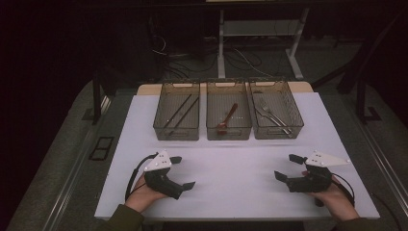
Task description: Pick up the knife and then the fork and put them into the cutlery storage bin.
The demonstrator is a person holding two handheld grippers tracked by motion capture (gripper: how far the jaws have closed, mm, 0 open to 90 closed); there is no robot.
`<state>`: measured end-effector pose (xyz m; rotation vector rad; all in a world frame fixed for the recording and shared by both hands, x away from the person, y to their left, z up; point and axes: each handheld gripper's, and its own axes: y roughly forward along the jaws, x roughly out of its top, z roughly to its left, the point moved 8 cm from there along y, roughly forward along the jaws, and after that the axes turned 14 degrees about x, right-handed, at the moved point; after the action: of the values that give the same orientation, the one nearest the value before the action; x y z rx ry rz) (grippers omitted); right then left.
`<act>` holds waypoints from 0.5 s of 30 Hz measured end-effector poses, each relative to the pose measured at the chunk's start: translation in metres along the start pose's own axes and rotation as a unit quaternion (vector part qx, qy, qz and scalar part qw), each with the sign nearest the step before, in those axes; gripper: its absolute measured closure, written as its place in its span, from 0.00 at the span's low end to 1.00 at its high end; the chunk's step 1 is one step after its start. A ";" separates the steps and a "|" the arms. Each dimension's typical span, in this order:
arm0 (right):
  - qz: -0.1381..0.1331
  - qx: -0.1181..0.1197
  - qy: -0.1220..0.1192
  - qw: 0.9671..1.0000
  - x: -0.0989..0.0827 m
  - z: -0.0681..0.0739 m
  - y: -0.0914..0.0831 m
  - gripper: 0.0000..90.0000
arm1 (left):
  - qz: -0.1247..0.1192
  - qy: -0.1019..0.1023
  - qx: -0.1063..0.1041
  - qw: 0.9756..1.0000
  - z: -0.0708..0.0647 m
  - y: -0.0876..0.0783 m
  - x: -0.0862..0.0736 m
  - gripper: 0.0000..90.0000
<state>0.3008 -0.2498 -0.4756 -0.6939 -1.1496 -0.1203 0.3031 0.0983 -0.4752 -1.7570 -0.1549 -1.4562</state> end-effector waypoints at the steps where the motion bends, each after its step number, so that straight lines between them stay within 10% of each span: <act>1: 0.004 -0.001 -0.003 1.000 -0.002 0.000 0.000 0.13 | 0.001 0.001 0.000 1.000 0.000 0.000 0.000 0.00; 15: 0.018 -0.003 -0.008 1.000 -0.009 0.000 0.000 0.13 | 0.001 0.000 0.003 1.000 -0.001 0.000 -0.001 0.00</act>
<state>0.2974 -0.2521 -0.4832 -0.7223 -1.1510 -0.0885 0.3021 0.0983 -0.4756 -1.7524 -0.1560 -1.4527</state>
